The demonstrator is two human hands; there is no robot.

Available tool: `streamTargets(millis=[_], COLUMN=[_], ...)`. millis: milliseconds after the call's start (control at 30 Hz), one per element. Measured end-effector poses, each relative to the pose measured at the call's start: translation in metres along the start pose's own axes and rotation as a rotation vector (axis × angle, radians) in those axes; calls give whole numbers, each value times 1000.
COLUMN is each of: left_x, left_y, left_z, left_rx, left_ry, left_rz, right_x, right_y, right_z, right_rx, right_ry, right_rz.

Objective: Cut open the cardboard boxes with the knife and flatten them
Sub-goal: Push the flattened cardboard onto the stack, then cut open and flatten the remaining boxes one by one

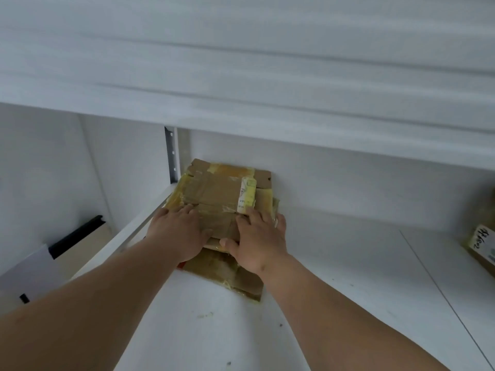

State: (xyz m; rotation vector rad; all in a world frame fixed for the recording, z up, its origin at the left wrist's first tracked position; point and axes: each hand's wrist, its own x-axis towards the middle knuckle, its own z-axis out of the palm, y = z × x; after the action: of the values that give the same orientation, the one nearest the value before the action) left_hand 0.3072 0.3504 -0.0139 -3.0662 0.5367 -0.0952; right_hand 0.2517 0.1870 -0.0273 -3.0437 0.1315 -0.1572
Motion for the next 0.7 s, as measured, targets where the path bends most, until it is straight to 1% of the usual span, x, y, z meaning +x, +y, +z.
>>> streamTargets(millis=[100, 167, 300, 367, 467, 533, 633, 700], left_x=[-8, -12, -19, -25, -33, -37, -38, -38], left_y=[9, 18, 42, 60, 88, 109, 145, 174], left_z=[-11, -17, -31, -37, -39, -35, -27, -19], left_rx=[36, -13, -50, -66, -99, -142, -214, -290], left_ry=[194, 255, 270, 292, 318, 292, 251, 246], left_rz=[75, 105, 113, 148, 291, 393, 496, 547], right_x=[-12, -20, -36, -47, -66, -81, -109, -130], right_y=[3, 8, 25, 36, 62, 83, 122, 150], right_z=[1, -2, -10, -11, -8, -5, -2, -4], right_rx=[60, 93, 124, 139, 136, 135, 129, 112], right_ry=[165, 212, 253, 281, 311, 309, 305, 264], right_rz=[-23, -54, -68, -59, -22, 16, 69, 110])
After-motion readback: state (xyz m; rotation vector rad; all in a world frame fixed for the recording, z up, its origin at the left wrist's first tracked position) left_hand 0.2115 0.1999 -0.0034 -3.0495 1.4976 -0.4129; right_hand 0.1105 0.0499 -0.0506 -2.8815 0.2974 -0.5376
